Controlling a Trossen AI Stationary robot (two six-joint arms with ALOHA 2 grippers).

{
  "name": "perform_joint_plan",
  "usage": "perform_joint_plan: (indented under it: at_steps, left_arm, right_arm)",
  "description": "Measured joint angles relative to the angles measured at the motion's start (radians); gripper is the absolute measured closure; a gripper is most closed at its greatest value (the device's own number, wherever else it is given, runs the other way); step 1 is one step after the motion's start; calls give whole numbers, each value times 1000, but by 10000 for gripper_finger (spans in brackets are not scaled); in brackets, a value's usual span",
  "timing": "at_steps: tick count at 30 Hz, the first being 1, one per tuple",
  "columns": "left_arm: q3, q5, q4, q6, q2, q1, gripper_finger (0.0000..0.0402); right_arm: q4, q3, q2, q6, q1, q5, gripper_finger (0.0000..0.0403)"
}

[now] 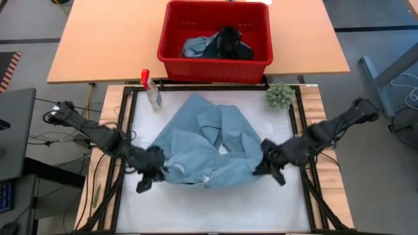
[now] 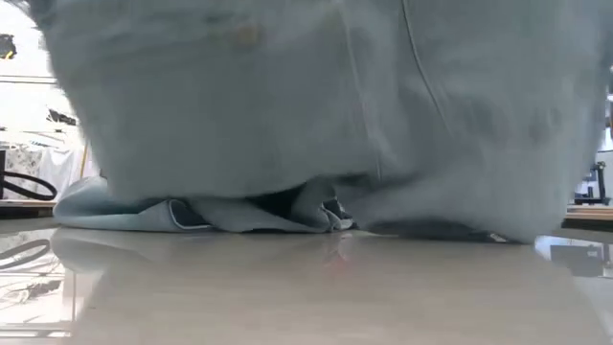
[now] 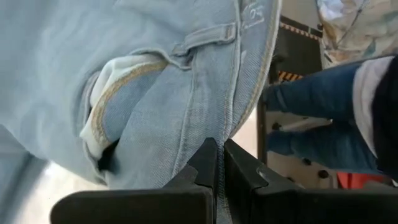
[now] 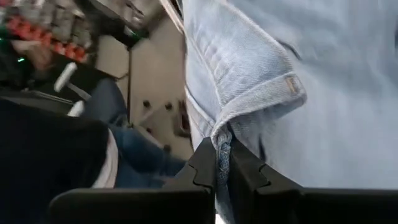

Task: Fold Laundry from Bin
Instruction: Fold the blue pants from the red laundry bin

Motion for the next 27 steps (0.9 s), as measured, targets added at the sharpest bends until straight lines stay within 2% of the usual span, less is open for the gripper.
perform_joint_plan:
  at_steps: [4, 7, 13, 17, 19, 22, 27]
  left_arm:
    - [-146, -11, 113, -89, 1, -42, 401]
    - [-224, -14, 193, -166, 2, -49, 401]
    - [-272, 1, 205, -252, 2, -84, 401]
    - [-274, -9, 177, -298, 2, -117, 401]
    - [-275, -16, 135, -333, 2, -132, 401]
    - [-275, -27, 73, -375, 2, -146, 401]
    - [-275, -39, 0, -437, 2, -155, 401]
  right_arm:
    - [14, -75, 59, 125, 8, 0, 348]
    - [21, -84, 119, 135, 8, -9, 326]
    - [48, -29, 191, 86, 9, -157, 242]
    - [25, 24, 195, 4, -28, -186, 181]
    - [8, 44, 188, -70, -65, -152, 164]
    - [11, 55, 187, -219, -159, -42, 157]
    - [107, 56, 278, -392, -441, -27, 158]
